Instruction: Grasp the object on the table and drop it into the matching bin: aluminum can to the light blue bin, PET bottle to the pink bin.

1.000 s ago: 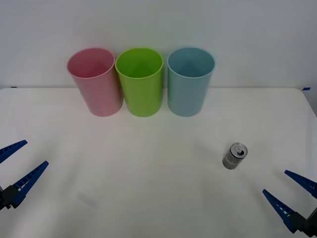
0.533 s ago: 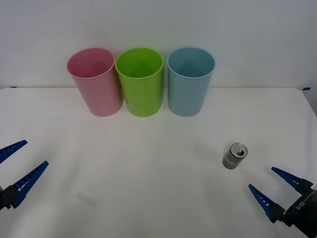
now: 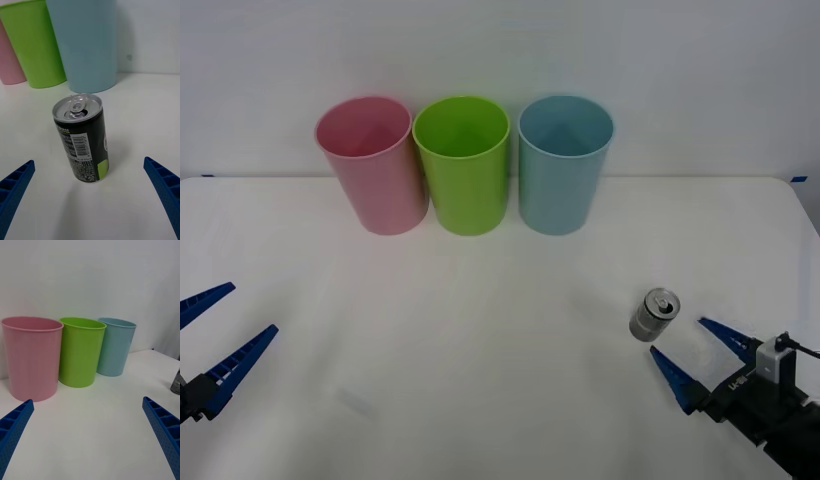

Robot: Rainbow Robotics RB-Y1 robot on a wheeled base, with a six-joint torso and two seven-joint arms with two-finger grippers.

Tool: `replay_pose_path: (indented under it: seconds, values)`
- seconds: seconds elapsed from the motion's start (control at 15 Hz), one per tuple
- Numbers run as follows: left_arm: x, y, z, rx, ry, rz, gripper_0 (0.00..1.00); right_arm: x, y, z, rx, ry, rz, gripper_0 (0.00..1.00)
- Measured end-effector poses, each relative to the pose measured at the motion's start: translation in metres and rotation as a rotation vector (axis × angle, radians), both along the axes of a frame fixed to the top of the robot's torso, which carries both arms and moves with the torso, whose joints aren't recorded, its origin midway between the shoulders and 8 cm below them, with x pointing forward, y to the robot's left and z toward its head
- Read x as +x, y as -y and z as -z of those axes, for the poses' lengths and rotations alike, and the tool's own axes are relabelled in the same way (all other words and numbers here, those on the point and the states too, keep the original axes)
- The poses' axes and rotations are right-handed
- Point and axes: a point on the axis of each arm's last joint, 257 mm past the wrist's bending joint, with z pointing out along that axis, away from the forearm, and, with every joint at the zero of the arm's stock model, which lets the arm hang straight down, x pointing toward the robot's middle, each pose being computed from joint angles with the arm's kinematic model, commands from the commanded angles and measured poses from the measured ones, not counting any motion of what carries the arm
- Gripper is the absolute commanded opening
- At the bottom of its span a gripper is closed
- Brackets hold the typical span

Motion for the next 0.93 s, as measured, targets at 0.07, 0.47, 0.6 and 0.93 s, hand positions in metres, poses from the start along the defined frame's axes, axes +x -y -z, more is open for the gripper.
replay_pose_path:
  seconds: [0.07, 0.47, 0.6, 0.93]
  values:
    - [0.0, 0.0, 0.0, 0.0, 0.0, 0.0, 1.0, 0.006, -0.003, 0.0, -0.001, 0.002, 0.011, 1.0]
    - [0.0, 0.0, 0.0, 0.0, 0.0, 0.0, 1.0, 0.034, -0.022, 0.0, -0.018, 0.013, 0.046, 1.0]
    - [0.0, 0.0, 0.0, 0.0, 0.0, 0.0, 1.0, 0.04, -0.027, 0.001, -0.024, 0.008, 0.055, 1.0]
    - [0.0, 0.0, 0.0, 0.0, 0.0, 0.0, 1.0, 0.055, -0.039, 0.003, -0.039, 0.002, 0.072, 1.0]
